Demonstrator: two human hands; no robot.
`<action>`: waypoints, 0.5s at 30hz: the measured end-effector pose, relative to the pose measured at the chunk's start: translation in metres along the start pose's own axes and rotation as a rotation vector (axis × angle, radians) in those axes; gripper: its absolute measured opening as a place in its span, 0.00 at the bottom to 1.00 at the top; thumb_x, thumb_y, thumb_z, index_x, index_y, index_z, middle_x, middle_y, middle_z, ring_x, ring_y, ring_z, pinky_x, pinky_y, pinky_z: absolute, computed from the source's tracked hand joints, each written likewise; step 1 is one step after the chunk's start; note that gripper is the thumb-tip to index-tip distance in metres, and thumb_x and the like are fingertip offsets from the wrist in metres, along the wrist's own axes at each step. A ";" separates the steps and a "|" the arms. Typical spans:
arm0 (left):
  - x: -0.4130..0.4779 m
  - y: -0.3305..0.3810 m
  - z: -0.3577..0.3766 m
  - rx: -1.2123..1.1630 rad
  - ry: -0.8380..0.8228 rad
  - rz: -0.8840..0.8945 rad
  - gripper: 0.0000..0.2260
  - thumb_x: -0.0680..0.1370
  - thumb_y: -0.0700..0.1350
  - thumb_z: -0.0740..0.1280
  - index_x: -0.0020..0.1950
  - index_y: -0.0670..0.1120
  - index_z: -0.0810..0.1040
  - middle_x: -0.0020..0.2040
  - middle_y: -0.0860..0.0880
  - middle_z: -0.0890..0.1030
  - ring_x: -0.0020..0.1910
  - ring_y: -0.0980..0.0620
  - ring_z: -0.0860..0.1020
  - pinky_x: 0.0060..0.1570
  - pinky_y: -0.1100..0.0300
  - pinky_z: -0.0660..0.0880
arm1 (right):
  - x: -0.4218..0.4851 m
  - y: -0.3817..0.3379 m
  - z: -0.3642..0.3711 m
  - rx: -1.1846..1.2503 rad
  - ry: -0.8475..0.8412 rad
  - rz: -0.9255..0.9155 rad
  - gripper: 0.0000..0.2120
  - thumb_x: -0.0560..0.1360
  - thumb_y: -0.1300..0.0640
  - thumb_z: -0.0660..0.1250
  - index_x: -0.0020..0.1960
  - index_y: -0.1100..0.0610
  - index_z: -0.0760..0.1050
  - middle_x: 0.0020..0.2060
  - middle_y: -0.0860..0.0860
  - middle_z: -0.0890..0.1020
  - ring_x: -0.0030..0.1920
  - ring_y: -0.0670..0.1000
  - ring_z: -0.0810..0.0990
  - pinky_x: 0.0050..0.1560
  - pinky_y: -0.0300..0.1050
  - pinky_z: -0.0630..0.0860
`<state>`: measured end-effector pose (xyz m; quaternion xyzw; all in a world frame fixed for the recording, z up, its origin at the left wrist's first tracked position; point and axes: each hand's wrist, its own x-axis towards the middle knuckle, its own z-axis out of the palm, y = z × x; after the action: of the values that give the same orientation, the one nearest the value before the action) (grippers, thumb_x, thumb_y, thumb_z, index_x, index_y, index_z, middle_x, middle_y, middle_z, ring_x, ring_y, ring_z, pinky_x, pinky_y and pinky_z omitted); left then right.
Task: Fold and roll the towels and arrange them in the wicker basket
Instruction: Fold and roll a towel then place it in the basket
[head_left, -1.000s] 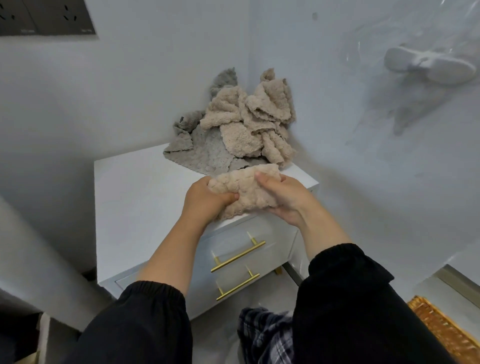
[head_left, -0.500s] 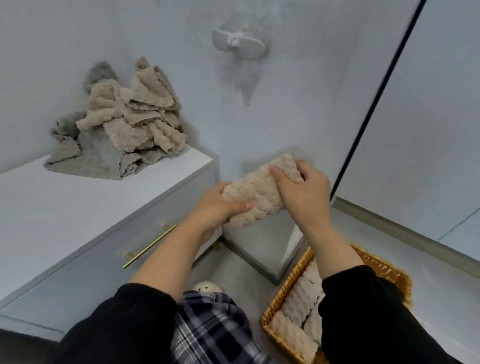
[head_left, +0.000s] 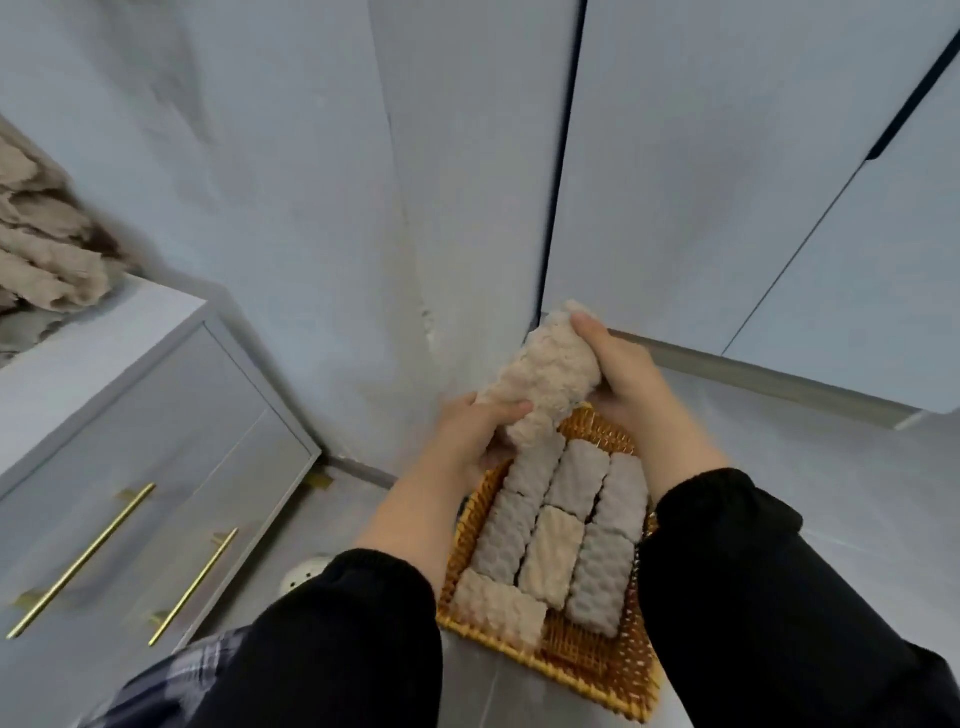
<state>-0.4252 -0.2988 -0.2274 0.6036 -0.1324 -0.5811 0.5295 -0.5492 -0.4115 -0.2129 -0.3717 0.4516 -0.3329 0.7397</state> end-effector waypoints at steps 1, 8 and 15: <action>0.011 -0.009 0.007 -0.032 0.038 -0.005 0.11 0.72 0.37 0.73 0.53 0.42 0.79 0.46 0.44 0.82 0.40 0.48 0.80 0.30 0.61 0.77 | 0.006 0.009 -0.009 0.215 -0.086 0.109 0.26 0.69 0.47 0.72 0.62 0.61 0.76 0.58 0.60 0.81 0.57 0.57 0.80 0.61 0.56 0.74; 0.060 -0.057 0.018 -0.008 0.142 -0.042 0.12 0.71 0.38 0.75 0.52 0.43 0.78 0.48 0.43 0.82 0.38 0.49 0.81 0.34 0.59 0.79 | 0.038 0.073 -0.049 0.245 -0.181 0.249 0.23 0.77 0.56 0.64 0.70 0.61 0.68 0.65 0.59 0.76 0.65 0.57 0.75 0.68 0.53 0.69; 0.089 -0.089 -0.004 0.259 -0.063 -0.116 0.16 0.73 0.50 0.73 0.57 0.46 0.77 0.51 0.47 0.82 0.43 0.53 0.81 0.43 0.60 0.80 | 0.062 0.095 -0.054 0.093 0.115 0.170 0.12 0.77 0.66 0.63 0.61 0.61 0.75 0.55 0.56 0.82 0.54 0.55 0.81 0.50 0.49 0.81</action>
<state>-0.4365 -0.3300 -0.3488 0.6551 -0.1876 -0.6074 0.4084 -0.5605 -0.4291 -0.3367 -0.2777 0.5072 -0.3101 0.7546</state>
